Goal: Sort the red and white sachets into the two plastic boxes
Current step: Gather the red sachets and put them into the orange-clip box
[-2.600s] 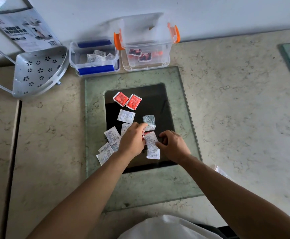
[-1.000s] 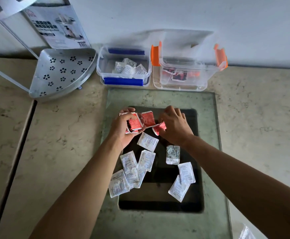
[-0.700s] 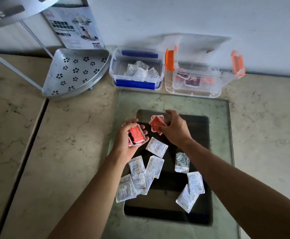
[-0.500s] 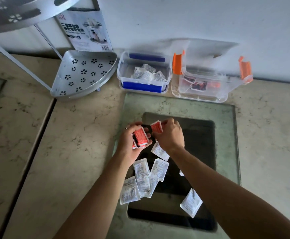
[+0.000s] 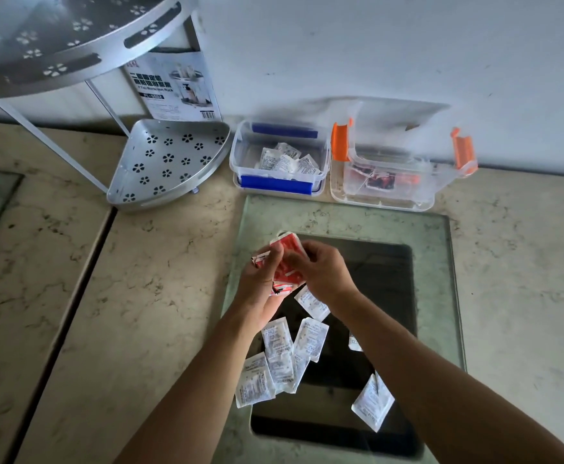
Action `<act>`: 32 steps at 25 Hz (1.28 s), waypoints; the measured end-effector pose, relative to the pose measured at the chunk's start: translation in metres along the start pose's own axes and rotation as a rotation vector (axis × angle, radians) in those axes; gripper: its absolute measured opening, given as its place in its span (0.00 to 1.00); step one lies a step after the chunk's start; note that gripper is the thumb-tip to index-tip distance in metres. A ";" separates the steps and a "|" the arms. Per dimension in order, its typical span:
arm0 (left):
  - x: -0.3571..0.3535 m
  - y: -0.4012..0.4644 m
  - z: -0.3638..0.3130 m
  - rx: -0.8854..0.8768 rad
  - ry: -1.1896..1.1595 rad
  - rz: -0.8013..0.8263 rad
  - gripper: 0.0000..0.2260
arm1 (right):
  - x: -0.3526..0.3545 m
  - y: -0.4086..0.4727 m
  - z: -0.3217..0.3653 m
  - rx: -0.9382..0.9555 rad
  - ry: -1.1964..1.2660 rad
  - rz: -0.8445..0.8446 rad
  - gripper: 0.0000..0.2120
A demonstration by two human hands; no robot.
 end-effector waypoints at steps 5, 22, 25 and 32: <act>-0.031 0.002 -0.008 -0.015 -0.074 0.025 0.25 | 0.004 0.007 0.001 0.119 -0.132 -0.002 0.22; -0.286 0.140 -0.107 -0.404 1.216 0.059 0.13 | 0.182 0.216 0.086 -0.088 -0.069 -0.272 0.04; -0.307 0.169 -0.085 -0.495 1.658 0.058 0.11 | 0.181 0.236 0.073 -0.092 -0.329 -0.164 0.11; -0.311 0.175 -0.069 -0.498 1.915 0.064 0.07 | 0.181 0.248 0.063 -0.036 -0.801 -0.070 0.11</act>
Point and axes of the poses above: each hand's wrist, its own y-axis towards the middle knuckle, its own x-axis out of the back of the hand, z = x × y, the point moved 1 cm from there along y, towards the middle knuckle, and after that the axes turned 14 degrees about -z, right-handed, at the moved point
